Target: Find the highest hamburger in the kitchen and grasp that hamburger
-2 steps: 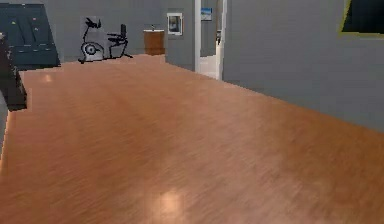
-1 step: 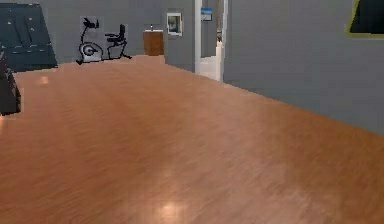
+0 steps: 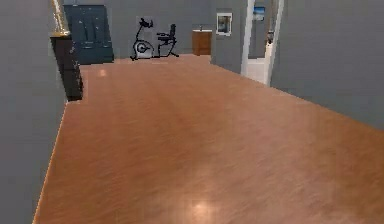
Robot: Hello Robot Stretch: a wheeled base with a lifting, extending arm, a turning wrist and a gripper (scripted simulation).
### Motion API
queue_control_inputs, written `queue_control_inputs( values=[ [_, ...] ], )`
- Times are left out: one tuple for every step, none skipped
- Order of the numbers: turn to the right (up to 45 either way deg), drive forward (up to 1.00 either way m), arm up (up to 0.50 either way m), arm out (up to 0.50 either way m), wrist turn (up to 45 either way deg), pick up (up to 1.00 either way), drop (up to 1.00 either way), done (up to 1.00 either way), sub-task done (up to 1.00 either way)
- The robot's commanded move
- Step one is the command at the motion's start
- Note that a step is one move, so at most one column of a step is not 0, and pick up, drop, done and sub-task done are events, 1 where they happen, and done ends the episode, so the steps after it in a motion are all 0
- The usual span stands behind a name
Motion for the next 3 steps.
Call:
queue_control_inputs(
  values=[
    [0.0, 1.00, 0.00, 0.00, 0.0, 0.00, 0.00, 0.00, 0.00],
    [0.0, 1.00, 0.00, 0.00, 0.0, 0.00, 0.00, 0.00, 0.00],
    [0.0, 1.00, 0.00, 0.00, 0.0, 0.00, 0.00, 0.00, 0.00]
  ],
)
